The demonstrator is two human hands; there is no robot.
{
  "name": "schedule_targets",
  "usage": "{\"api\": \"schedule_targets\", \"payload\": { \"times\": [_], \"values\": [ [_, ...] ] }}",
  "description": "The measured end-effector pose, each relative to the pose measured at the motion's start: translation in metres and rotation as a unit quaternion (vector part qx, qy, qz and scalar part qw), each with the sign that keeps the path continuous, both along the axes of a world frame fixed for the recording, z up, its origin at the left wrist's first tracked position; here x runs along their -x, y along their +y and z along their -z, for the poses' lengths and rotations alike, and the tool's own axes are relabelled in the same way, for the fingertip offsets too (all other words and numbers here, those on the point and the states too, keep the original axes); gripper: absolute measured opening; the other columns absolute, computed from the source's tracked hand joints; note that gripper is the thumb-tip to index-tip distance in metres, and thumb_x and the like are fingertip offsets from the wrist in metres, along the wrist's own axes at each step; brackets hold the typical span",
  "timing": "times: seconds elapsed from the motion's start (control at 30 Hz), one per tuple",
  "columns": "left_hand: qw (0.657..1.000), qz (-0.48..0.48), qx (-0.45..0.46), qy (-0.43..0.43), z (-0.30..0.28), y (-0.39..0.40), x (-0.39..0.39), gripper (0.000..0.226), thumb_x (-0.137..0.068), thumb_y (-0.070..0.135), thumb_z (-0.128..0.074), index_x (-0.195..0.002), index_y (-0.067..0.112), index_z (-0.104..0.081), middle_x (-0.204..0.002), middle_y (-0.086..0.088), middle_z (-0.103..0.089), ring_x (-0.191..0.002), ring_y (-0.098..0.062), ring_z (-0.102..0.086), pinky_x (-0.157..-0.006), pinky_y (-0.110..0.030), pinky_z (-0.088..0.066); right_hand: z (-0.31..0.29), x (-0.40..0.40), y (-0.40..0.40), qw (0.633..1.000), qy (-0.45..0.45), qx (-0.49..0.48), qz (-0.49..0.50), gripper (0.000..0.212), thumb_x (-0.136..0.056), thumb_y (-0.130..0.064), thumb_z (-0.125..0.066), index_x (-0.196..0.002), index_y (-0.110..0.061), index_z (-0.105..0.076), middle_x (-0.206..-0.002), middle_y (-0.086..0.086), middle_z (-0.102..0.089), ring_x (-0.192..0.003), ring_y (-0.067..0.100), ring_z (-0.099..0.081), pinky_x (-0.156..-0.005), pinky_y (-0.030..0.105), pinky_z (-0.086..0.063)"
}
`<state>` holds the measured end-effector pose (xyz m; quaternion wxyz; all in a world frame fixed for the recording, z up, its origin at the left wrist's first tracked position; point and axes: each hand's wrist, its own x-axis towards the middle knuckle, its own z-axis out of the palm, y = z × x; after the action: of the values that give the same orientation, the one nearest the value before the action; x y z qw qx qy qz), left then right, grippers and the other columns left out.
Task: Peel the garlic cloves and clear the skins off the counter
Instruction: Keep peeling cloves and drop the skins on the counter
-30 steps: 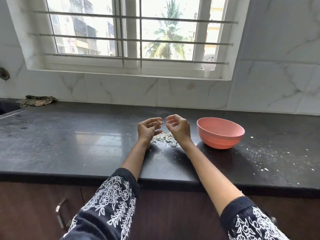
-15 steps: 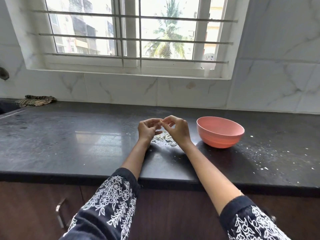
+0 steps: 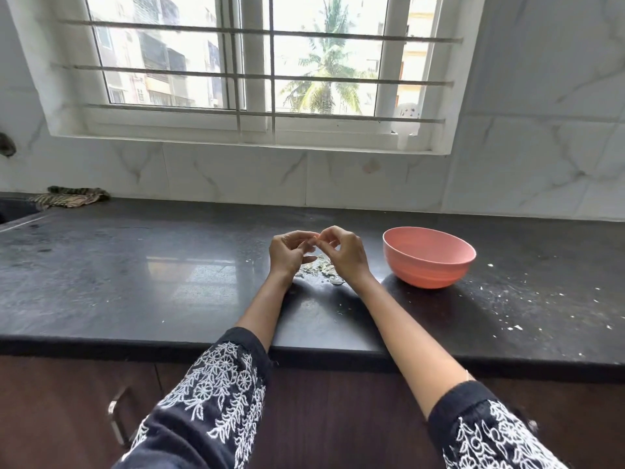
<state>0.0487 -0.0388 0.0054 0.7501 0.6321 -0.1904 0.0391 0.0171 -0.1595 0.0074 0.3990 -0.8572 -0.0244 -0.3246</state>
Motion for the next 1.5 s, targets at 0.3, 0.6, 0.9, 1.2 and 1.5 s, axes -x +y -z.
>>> {"api": "schedule_targets", "payload": {
  "times": [0.3,0.6,0.9,1.2,1.5],
  "values": [
    [1.000,-0.011,0.011,0.007,-0.0004,0.0009,0.0007,0.008,-0.083,-0.001,-0.066,-0.079,0.006,-0.066,-0.074,-0.005,-0.065,-0.057,-0.003,-0.061,-0.051,-0.020,-0.053,-0.0019,0.0002,0.0006,0.999,-0.019,-0.025,0.000,0.008,-0.084,-0.022,-0.066,-0.078,-0.017,-0.063,-0.077,-0.003,-0.066,-0.071,0.014,-0.057,-0.064,0.024,-0.040],
    [0.999,-0.007,0.030,0.012,-0.0021,0.0003,0.0038,0.006,-0.086,-0.002,-0.061,-0.087,0.003,-0.066,-0.074,-0.005,-0.063,-0.062,-0.007,-0.061,-0.051,-0.018,-0.052,-0.0010,0.0022,0.0010,1.000,-0.022,-0.004,0.001,0.019,-0.081,-0.037,-0.069,-0.078,-0.018,-0.067,-0.074,-0.003,-0.068,-0.071,0.013,-0.061,-0.064,0.025,-0.044],
    [0.999,0.015,0.042,0.006,-0.0018,0.0007,0.0022,0.013,-0.084,-0.003,-0.062,-0.076,0.007,-0.062,-0.060,0.005,-0.069,-0.060,-0.006,-0.068,-0.055,-0.020,-0.055,-0.0049,0.0027,0.0052,0.999,0.017,-0.046,-0.006,0.016,-0.084,-0.026,-0.067,-0.081,-0.012,-0.073,-0.066,-0.006,-0.064,-0.060,0.006,-0.055,-0.058,0.018,-0.040],
    [1.000,0.008,0.028,-0.005,-0.0014,0.0016,0.0020,0.011,-0.078,-0.004,-0.069,-0.074,0.005,-0.065,-0.057,0.006,-0.068,-0.056,-0.004,-0.065,-0.053,-0.016,-0.053,-0.0067,0.0053,0.0034,0.983,0.014,-0.174,-0.052,0.006,-0.081,-0.012,-0.070,-0.076,-0.014,-0.068,-0.064,-0.006,-0.062,-0.055,0.004,-0.052,-0.053,0.024,-0.042],
    [1.000,0.017,0.009,-0.007,-0.0008,0.0020,0.0011,0.015,-0.078,-0.007,-0.067,-0.071,0.006,-0.062,-0.055,0.007,-0.067,-0.053,-0.002,-0.062,-0.053,-0.017,-0.053,-0.0098,0.0095,0.0060,0.963,0.067,-0.247,-0.086,0.019,-0.086,-0.005,-0.064,-0.070,-0.014,-0.058,-0.066,0.001,-0.055,-0.057,0.010,-0.047,-0.038,0.014,-0.036]
  ]
}}
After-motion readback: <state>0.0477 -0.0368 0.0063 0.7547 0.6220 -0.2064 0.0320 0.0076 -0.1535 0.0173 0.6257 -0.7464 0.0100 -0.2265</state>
